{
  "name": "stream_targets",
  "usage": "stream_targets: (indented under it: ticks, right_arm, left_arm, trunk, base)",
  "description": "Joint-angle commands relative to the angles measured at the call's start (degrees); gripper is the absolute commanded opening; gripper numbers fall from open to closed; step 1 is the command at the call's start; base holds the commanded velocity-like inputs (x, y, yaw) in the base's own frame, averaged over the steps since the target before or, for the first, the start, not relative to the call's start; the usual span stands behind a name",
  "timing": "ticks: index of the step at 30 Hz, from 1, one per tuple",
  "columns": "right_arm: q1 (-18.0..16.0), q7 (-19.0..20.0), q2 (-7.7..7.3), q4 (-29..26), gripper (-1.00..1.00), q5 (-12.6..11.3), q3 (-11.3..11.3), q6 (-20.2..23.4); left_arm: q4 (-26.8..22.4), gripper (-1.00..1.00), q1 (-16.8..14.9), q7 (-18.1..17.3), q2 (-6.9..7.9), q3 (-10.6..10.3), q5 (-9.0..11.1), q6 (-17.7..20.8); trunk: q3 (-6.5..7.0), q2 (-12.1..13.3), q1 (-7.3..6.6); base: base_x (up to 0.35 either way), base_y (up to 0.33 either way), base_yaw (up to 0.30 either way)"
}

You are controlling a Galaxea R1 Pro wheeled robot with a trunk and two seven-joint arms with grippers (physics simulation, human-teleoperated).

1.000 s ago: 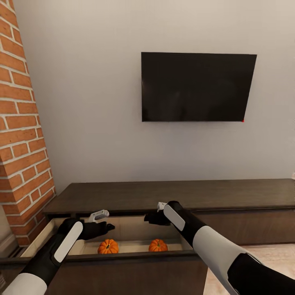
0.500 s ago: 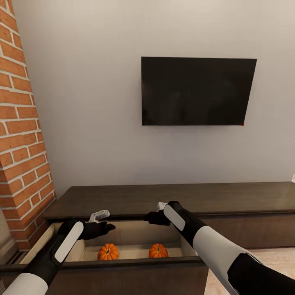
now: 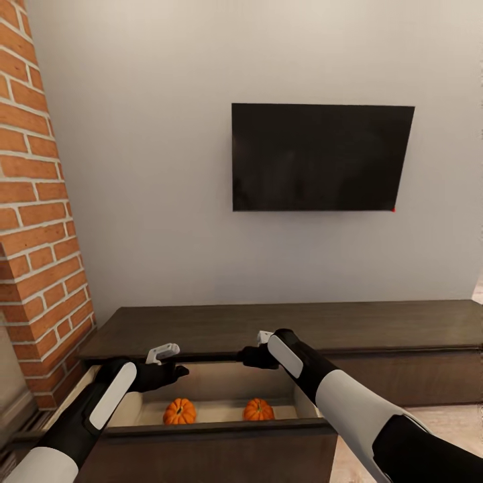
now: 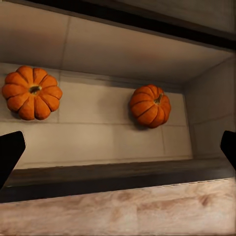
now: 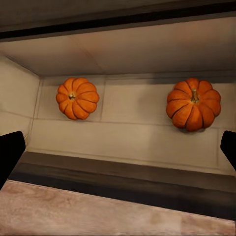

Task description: Place each of the two pumpkins and all three candles from the living room inside a cabinet in the living room (use any cabinet), then make sure every cabinet is closed, and position the cauldron so it is next to a table in the living room.

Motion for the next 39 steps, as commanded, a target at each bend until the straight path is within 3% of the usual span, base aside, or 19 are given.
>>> stream_targets:
  ticks: [1, 28, 39]
  right_arm:
    - [-0.06, -0.53, -0.03, -0.08, 1.0, -0.61, 0.3, 0.03]
    - [-0.06, -0.53, -0.03, -0.06, 1.0, -0.52, 0.34, 0.03]
    - [-0.06, -0.49, -0.06, 0.06, 1.0, -0.32, 0.44, -0.85]
  left_arm:
    - [-0.07, 1.0, -0.04, 0.55, 0.08, -0.13, 0.6, 0.09]
    - [-0.64, 1.0, -0.04, 0.57, 0.03, -0.04, 0.16, 0.08]
    - [-2.16, 1.0, -0.04, 0.59, 0.09, -0.19, -0.18, 0.04]
  trunk:
    - [0.12, 0.38, -0.26]
    - [4.96, 11.21, -6.19]
    - [6.94, 15.62, -8.6]
  base:
    - [-0.234, 0.055, 0.0]
    - [-0.155, 0.027, 0.0]
    - [-0.307, 0.0, 0.0]
